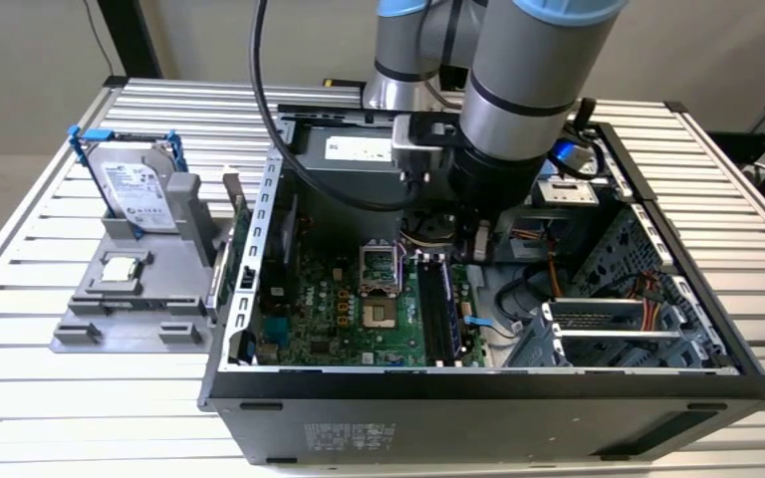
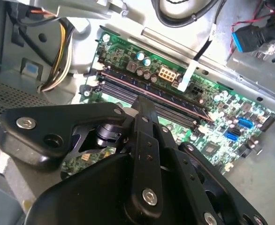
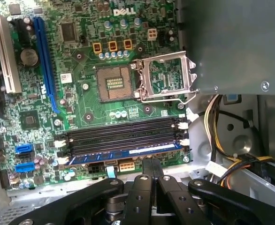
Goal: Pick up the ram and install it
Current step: 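Press down the ram until it locks into place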
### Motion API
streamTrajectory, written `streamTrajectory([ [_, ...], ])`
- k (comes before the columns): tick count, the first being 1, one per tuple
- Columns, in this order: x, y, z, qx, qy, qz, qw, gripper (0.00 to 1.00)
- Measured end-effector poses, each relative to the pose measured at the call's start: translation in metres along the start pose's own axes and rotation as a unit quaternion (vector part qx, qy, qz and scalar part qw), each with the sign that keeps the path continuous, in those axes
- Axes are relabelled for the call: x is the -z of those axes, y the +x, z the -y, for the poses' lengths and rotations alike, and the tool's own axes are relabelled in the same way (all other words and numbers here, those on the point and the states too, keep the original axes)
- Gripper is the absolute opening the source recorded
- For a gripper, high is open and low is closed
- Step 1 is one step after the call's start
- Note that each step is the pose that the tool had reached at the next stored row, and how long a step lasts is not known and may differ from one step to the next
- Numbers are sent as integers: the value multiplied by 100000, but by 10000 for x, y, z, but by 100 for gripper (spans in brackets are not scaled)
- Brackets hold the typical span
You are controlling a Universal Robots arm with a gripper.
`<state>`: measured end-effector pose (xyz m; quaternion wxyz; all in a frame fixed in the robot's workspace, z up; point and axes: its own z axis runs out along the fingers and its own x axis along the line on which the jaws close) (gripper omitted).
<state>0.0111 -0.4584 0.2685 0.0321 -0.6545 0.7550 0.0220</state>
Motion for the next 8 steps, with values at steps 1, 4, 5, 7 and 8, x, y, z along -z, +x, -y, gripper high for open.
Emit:
streamTrajectory([
  [1, -2, 1, 0, 516, -42, -6, 99999, 0],
  [4, -8, 4, 0, 1913, -140, -5, 99982, 0],
  [5, -11, 7, 1, 2211, -162, -14, 99975, 0],
  [7, -20, 20, 2, 2356, -149, -195, 99972, 0],
  [8, -21, 29, 3, 2367, -113, -531, 99971, 0],
])
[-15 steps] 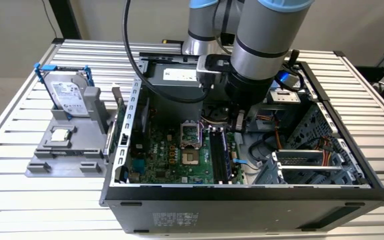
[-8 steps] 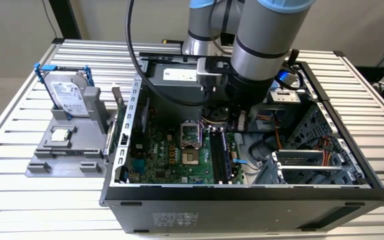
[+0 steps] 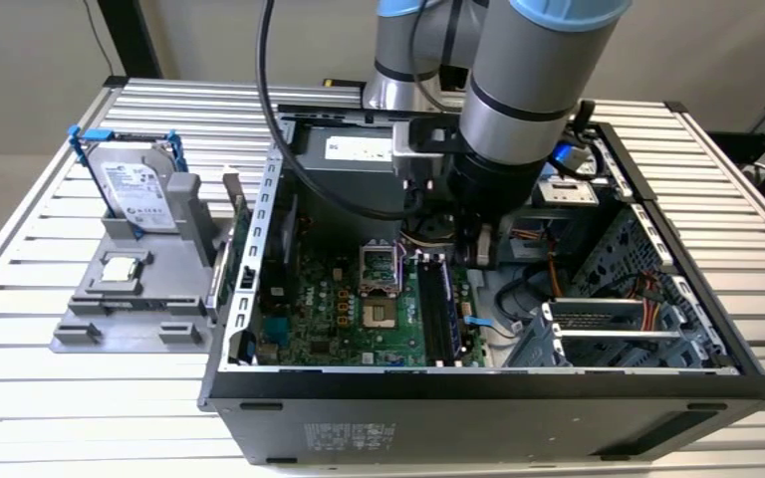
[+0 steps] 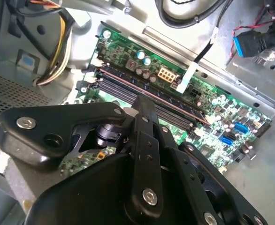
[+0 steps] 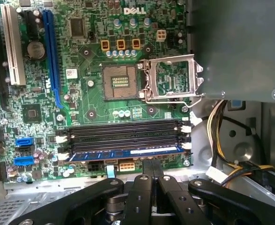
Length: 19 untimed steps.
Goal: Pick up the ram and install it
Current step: 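Press down the ram until it locks into place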
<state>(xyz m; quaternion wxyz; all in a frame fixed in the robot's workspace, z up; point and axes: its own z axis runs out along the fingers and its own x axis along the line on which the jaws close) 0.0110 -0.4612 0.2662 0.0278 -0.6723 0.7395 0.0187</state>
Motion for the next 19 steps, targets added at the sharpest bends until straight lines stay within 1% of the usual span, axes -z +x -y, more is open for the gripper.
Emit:
streamTrajectory([
  [2, -1, 22, 2, 27, 72, -765, 99997, 0],
  [3, -5, 29, 3, 31, 105, -1080, 99994, 0],
  [4, -14, 34, 3, 43, 120, -1264, 99992, 0],
  [19, -285, 55, 1, 112, 119, -1286, 99992, 0],
])
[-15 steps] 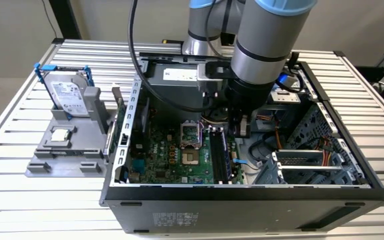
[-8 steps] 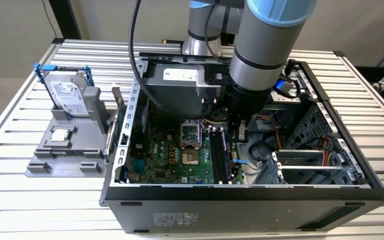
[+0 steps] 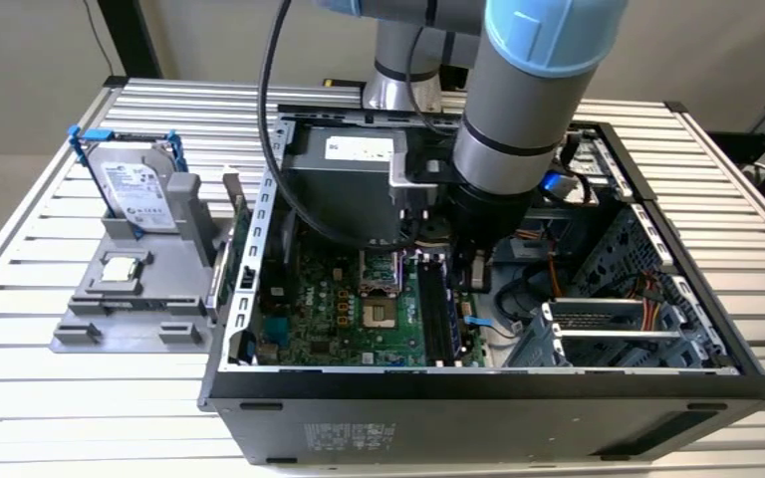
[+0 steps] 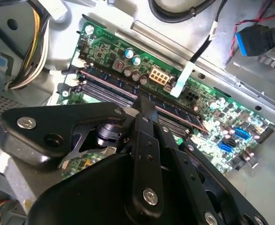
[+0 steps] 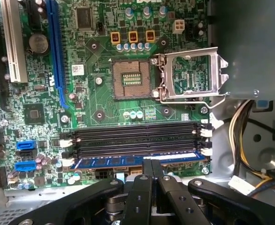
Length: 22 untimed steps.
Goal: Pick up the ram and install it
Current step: 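Press down the ram until it locks into place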
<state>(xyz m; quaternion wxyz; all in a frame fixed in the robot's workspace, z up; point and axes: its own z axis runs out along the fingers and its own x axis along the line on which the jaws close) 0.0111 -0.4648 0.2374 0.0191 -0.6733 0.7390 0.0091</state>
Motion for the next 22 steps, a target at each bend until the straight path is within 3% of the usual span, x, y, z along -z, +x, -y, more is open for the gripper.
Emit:
streamTrajectory([
  [13, -210, 18, 3, 4, -30, -90, 100000, 0],
  [14, -175, 11, 5, -1, -41, -115, 100000, 0],
  [15, -152, 10, 4, -10, -1, 145, 100000, 0],
  [16, -114, 9, 5, -5, 17, 173, 100000, 0],
  [22, 171, 2, 8, -2, -10, 57, 100000, 0],
])
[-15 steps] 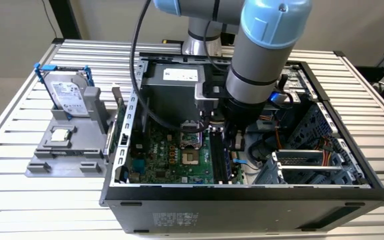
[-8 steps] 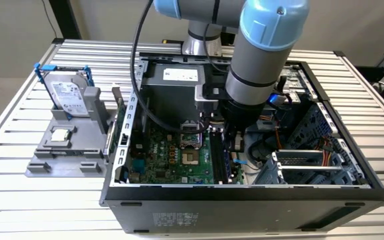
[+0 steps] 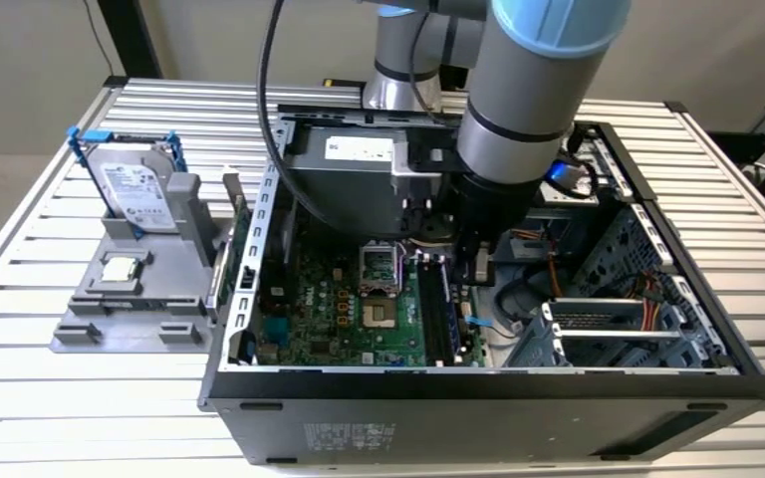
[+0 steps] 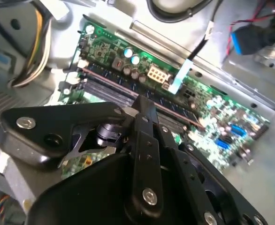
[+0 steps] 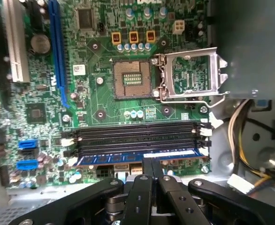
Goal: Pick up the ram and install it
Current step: 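Press down the ram until it locks into place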
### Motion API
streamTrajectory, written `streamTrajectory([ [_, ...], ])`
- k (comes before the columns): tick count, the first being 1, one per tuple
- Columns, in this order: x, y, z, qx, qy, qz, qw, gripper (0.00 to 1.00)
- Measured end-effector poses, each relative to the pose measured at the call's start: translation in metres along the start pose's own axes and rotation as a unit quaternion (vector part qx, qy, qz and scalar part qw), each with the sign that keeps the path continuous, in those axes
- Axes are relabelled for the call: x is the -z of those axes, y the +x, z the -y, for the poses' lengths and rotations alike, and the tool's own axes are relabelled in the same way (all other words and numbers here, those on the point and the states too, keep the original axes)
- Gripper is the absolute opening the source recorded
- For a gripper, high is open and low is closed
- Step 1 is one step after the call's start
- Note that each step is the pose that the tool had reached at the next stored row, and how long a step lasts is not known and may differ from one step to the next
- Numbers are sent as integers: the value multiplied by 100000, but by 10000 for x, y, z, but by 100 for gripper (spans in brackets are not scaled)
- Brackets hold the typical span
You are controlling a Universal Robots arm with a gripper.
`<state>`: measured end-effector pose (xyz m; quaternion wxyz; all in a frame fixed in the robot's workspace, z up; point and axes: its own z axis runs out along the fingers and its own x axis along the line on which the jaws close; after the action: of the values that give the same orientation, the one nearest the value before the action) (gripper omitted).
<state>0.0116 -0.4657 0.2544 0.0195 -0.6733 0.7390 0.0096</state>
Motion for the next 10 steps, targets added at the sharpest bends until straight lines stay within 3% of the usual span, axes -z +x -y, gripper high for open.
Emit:
streamTrajectory([
  [10, 449, -19, 6, 2, 1, 15, 100000, 0],
])
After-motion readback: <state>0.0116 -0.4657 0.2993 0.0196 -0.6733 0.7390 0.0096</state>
